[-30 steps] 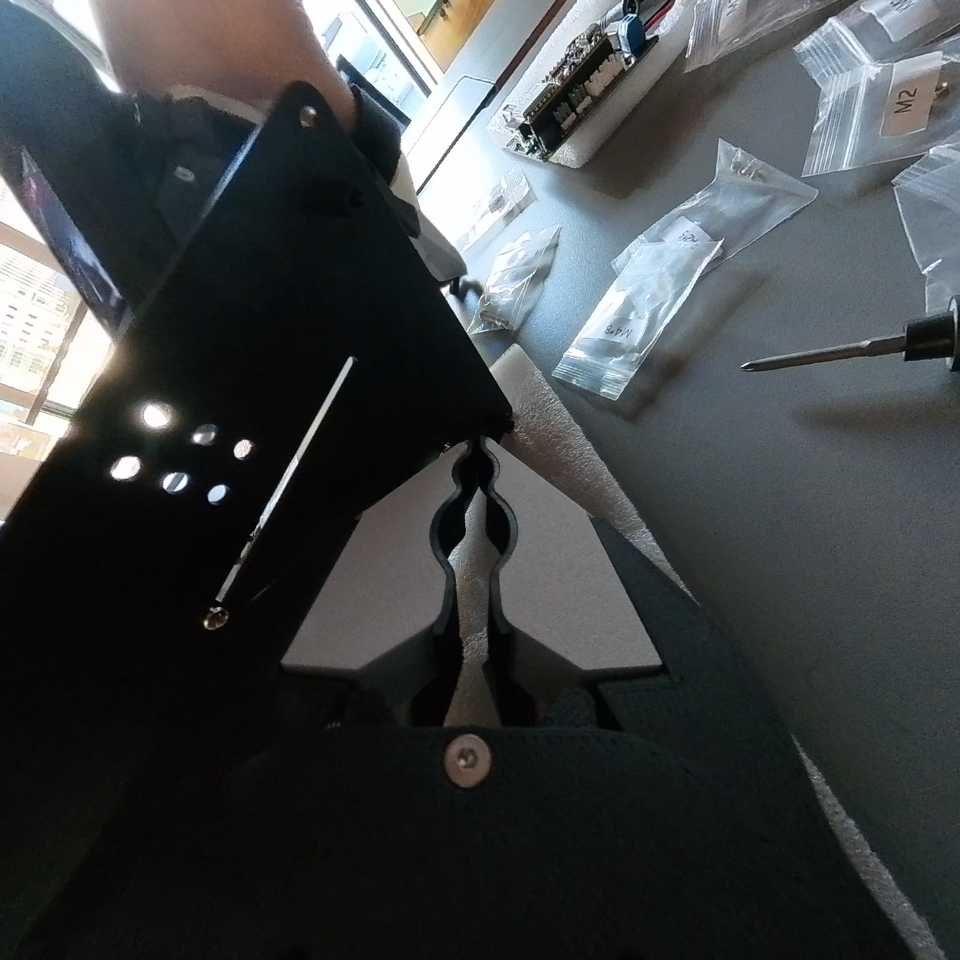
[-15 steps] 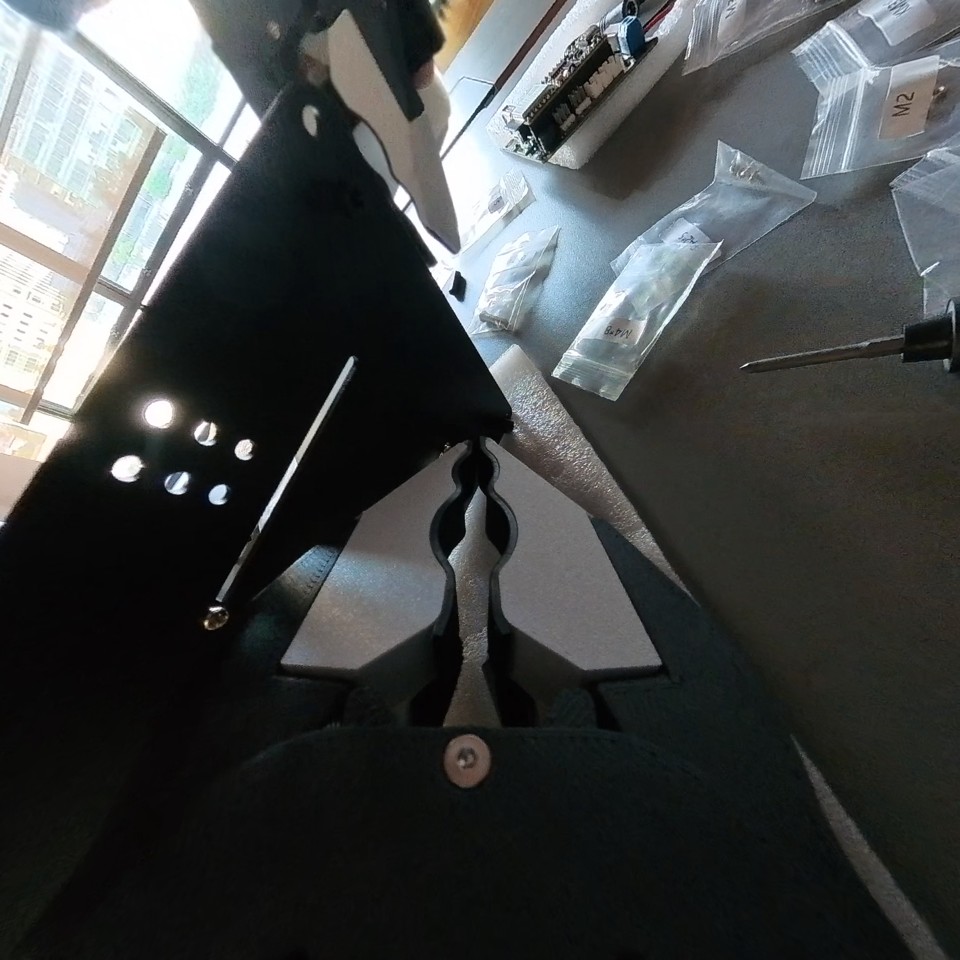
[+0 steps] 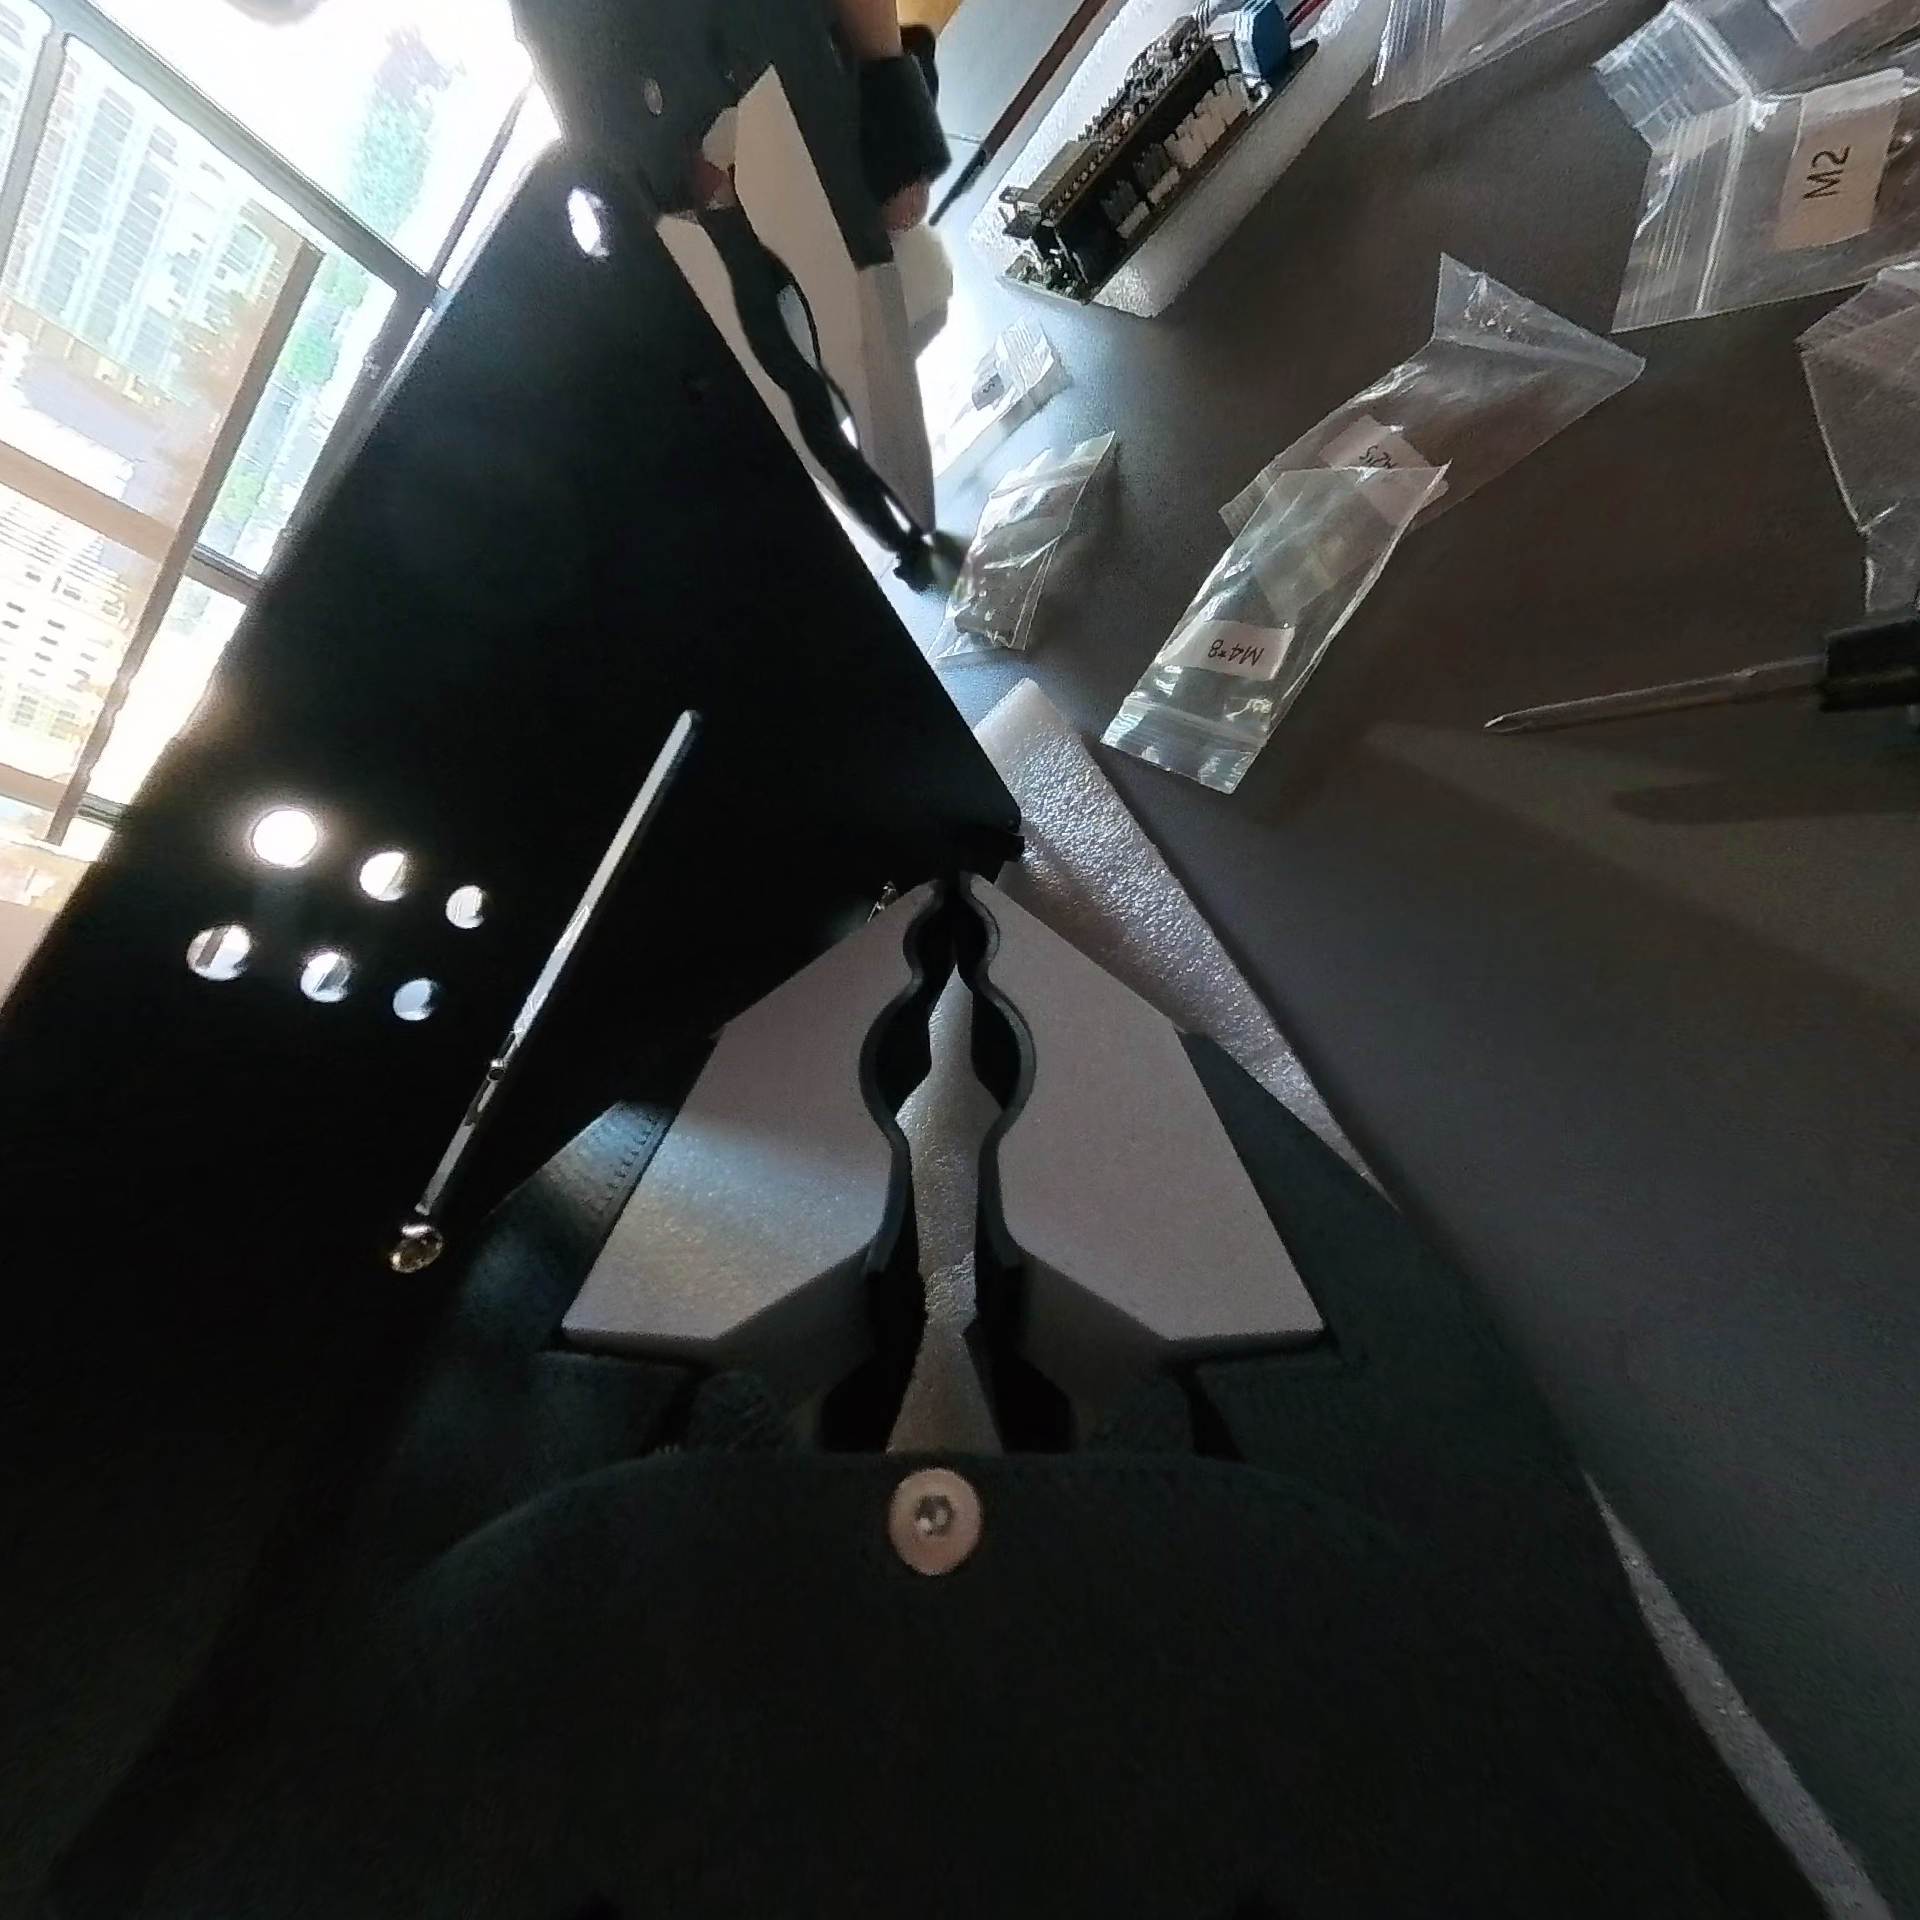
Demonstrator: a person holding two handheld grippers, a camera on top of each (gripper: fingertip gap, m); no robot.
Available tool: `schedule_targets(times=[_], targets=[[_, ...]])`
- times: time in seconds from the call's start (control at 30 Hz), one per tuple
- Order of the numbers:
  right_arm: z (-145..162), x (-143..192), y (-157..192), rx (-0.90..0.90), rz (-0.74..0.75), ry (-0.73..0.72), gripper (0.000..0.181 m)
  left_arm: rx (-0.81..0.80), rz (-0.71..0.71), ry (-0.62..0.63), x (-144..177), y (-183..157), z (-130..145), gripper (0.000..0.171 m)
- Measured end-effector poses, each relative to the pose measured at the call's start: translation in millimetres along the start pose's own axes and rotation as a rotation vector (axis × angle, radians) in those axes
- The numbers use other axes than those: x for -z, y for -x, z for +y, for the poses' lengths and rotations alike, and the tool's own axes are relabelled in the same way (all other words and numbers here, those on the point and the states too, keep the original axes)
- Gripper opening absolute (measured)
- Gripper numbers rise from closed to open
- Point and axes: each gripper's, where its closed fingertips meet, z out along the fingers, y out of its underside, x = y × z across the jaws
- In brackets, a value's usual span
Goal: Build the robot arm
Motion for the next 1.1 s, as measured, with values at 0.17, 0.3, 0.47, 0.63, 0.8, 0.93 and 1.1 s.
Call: schedule_targets(times=[0.17,0.3,0.47,0.63,0.8,0.93,1.1], targets=[[-7.8,2.7,-3.9,-0.013,0.015,-0.044,0.005,0.000,0.000,-0.001,0.0,0.1,0.0,0.000],[-33.0,19.5,2.9,0.075,0.040,-0.054,0.005,0.002,0.002,-0.002,0.0,0.2,-0.2,0.000],[-33.4,42.0,0.4,0.140,0.102,0.122,0.005,0.003,0.003,-0.004,0.1,0.3,-0.4,0.000],[-62.8,48.8,13.0,0.275,0.100,0.200,0.005,0.000,0.002,-0.005,0.2,0.0,-0.6,0.000],[-111.9,20.1,32.3,0.483,-0.042,0.169,0.005,-0.010,-0.002,-0.001,-0.5,-0.3,-0.3,0.000],[-117.7,-7.2,39.6,0.570,-0.168,0.229,0.005,-0.010,0.000,0.000,-0.9,-0.3,0.0,0.000],[-120.3,-19.7,48.1,0.609,-0.298,0.292,0.005,-0.011,0.002,-0.010,-1.0,0.0,-1.5,0.000]])
